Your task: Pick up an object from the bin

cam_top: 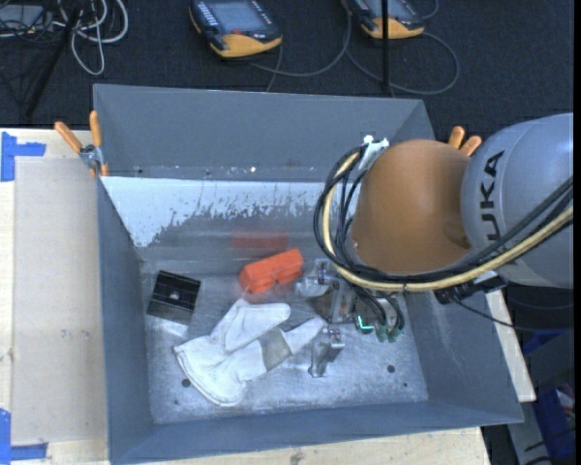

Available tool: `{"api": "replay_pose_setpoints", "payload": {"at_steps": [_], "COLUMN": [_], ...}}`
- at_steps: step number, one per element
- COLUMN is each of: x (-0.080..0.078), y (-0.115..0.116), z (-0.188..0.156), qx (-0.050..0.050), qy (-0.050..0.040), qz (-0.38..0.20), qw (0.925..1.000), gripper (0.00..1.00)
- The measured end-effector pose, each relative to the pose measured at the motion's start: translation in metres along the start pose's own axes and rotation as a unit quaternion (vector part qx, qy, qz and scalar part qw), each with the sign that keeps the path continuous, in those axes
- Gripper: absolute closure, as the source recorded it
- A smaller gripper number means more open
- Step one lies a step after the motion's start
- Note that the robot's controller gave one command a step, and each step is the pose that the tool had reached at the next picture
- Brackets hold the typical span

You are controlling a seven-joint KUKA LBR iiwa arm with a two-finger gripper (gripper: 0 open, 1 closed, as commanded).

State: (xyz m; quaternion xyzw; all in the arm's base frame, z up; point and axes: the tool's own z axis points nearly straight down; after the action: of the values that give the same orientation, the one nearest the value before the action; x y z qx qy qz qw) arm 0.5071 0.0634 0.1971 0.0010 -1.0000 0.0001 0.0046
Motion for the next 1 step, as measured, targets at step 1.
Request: {"api": "replay_pose_setpoints", "payload": {"at_steps": [1], "x": [-0.0016], "y": [-0.0004], "z": [-0.0032], "qx": [0.000], "qy": [-0.0035], "qz": [0.001], "qw": [1.0000], "gripper": [0.00]}}
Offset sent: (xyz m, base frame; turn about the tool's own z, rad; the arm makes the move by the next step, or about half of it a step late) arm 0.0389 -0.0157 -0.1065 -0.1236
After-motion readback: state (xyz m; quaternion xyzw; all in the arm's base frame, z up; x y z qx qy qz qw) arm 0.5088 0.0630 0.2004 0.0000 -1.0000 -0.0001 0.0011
